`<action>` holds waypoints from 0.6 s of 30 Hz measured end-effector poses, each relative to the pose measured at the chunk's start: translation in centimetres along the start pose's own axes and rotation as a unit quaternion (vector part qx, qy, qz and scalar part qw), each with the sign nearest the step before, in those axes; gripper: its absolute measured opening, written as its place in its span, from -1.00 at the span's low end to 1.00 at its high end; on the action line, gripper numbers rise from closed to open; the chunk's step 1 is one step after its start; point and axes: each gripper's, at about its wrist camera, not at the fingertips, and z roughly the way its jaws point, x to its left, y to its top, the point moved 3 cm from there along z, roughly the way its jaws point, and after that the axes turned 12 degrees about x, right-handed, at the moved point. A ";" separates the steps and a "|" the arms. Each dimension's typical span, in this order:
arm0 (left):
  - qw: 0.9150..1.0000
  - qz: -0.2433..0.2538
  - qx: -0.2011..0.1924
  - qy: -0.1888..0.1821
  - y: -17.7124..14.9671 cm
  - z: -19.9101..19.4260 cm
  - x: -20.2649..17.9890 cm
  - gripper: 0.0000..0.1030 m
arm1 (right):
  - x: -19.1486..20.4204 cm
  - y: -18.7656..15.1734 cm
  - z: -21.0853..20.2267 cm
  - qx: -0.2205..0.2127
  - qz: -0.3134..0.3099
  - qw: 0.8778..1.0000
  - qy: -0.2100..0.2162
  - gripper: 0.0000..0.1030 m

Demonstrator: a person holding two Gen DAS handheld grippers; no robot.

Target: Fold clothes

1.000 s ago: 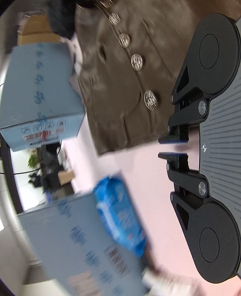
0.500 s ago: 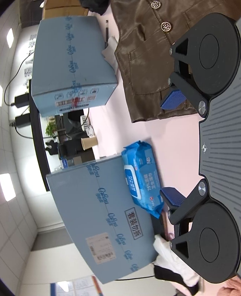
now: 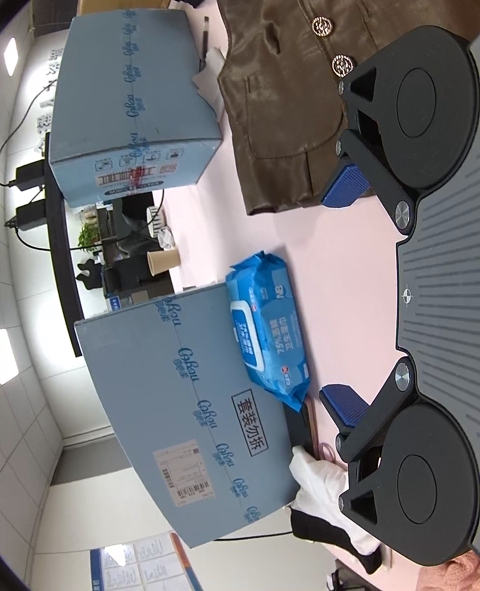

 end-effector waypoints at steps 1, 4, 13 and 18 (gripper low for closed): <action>1.000 -0.002 0.001 0.003 0.0 0.1 0.1 1.00 | -0.1 0.0 0.0 0.000 0.001 1.000 0.000 0.19; 1.000 -0.005 0.004 0.018 0.0 0.5 0.4 1.00 | -0.2 0.0 0.0 0.000 0.003 1.000 -0.002 0.19; 0.998 -0.011 0.015 0.060 -0.2 1.6 1.3 1.00 | -0.7 0.0 0.3 0.001 0.011 1.000 -0.007 0.19; 0.997 -0.016 0.025 0.076 -0.3 2.4 1.8 1.00 | -0.9 0.0 0.3 -0.001 0.016 1.000 -0.012 0.20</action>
